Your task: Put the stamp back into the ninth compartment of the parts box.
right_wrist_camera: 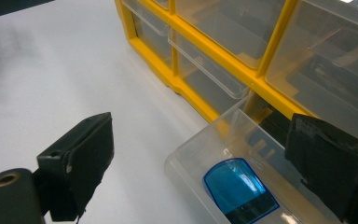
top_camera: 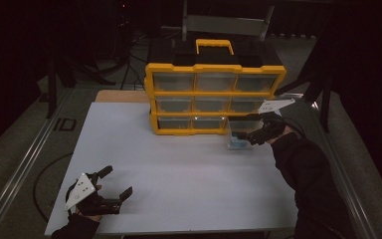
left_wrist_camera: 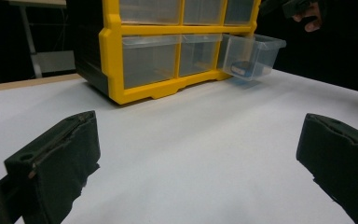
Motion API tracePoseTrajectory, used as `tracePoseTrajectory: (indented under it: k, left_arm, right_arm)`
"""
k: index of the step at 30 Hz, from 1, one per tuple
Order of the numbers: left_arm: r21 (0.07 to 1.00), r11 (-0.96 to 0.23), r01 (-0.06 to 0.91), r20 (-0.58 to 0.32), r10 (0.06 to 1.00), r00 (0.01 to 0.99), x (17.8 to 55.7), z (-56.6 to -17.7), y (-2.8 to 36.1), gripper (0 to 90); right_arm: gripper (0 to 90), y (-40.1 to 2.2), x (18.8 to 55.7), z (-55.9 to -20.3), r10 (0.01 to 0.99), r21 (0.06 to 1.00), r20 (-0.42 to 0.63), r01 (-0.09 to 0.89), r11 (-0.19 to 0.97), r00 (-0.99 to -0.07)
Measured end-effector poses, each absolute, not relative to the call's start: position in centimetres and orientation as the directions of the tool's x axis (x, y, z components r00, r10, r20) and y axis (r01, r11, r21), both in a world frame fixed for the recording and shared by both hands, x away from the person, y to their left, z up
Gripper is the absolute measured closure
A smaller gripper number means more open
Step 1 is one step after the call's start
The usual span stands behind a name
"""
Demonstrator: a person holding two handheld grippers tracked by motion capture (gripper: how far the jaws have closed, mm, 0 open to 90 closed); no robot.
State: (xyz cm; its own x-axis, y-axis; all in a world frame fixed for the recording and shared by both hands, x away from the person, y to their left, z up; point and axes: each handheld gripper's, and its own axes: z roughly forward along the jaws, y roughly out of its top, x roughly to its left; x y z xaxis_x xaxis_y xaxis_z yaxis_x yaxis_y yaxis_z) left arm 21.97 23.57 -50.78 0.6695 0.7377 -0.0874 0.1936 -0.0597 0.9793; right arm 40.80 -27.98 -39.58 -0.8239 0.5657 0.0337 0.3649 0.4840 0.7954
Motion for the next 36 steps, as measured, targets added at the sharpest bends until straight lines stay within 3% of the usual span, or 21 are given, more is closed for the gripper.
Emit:
tracePoseTrajectory:
  k: [16,36]
  left_arm:
    - [0.978,-0.067,0.195,-0.082,0.74,0.668,21.9,-50.8,23.6,0.1]
    - [0.978,-0.066,0.196,-0.084,0.74,0.668,21.9,-50.8,23.6,0.1]
  right_arm:
    - [8.4,-28.1,38.5,-39.1,0.582,0.816,0.056,0.373,0.442,-0.811]
    - [8.4,-27.7,34.5,-41.8,0.548,0.837,0.064,0.344,0.425,-0.834]
